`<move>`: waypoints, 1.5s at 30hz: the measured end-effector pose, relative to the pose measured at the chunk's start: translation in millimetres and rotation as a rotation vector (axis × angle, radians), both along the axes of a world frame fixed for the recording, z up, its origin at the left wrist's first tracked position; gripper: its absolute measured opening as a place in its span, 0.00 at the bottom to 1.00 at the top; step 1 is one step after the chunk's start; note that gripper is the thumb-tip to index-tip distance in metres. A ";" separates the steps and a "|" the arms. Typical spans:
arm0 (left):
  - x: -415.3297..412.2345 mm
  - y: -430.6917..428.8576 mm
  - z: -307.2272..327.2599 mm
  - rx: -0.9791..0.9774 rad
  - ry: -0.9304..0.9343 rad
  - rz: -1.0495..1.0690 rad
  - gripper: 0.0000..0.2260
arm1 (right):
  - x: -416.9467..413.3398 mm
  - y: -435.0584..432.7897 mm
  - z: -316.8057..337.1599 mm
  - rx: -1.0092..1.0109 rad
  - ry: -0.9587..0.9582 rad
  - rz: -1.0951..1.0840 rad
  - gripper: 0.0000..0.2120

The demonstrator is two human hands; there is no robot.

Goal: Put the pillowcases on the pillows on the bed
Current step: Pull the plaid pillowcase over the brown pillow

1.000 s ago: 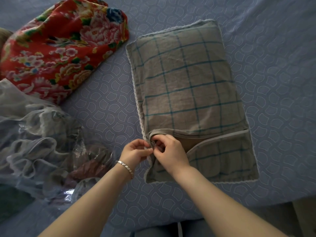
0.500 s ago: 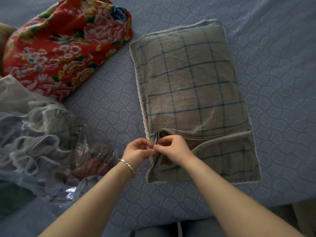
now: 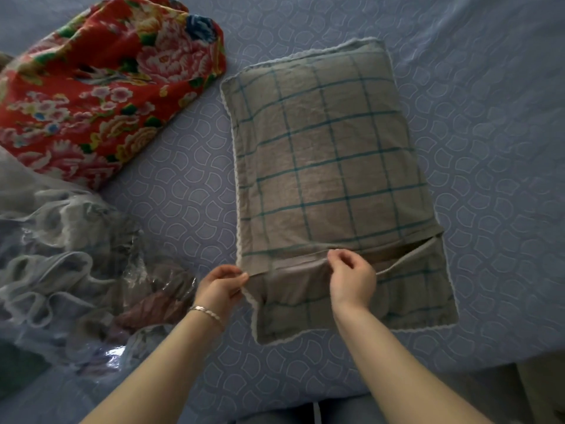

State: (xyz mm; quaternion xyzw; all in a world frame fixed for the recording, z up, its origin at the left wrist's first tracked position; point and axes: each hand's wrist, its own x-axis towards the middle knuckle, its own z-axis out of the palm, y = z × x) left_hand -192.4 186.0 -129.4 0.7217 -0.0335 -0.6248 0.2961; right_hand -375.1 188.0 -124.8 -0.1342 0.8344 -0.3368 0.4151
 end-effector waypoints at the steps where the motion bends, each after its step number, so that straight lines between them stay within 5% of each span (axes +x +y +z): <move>1: 7.3 -0.3 -4.0 0.030 -0.083 -0.014 0.14 | -12.0 0.5 2.5 -0.003 0.119 -0.001 0.05; 5: 7.3 -10.9 -25.1 0.195 -0.378 -0.103 0.15 | -108.3 -8.7 -7.0 0.031 0.413 -0.092 0.09; 11: -31.8 -22.4 -43.5 0.161 -0.569 -0.224 0.08 | -210.1 -26.7 -30.6 0.259 0.266 0.048 0.16; 12: -41.0 -20.0 -41.6 0.157 -0.555 -0.218 0.03 | -205.5 -27.1 -32.8 0.289 0.198 0.050 0.20; 16: -80.7 1.9 -33.8 0.192 -0.329 -0.253 0.29 | -169.6 -11.0 -22.0 0.401 -0.170 0.284 0.35; 19: -106.7 9.8 -17.5 0.177 -0.375 -0.346 0.22 | -150.4 2.7 -4.3 0.360 -0.193 0.469 0.28; 23: -120.0 -19.9 34.9 0.165 -0.390 -0.272 0.17 | -145.7 -12.6 30.4 0.303 -0.101 0.375 0.19; 29: -137.2 -60.5 162.8 -0.292 -0.336 -0.253 0.05 | -161.2 -51.8 159.2 -0.058 0.081 0.245 0.14; 34: -175.7 -81.7 259.8 -0.525 -0.193 -0.219 0.08 | -190.9 -58.6 265.9 -0.321 0.247 0.196 0.07; 40: -283.4 -63.7 327.2 -0.588 -0.049 -0.467 0.10 | -297.2 -12.1 351.7 -0.243 0.451 0.074 0.12; 45: -403.3 -34.7 324.0 -0.540 0.107 -0.683 0.04 | -422.2 29.0 375.7 -0.113 0.580 -0.001 0.14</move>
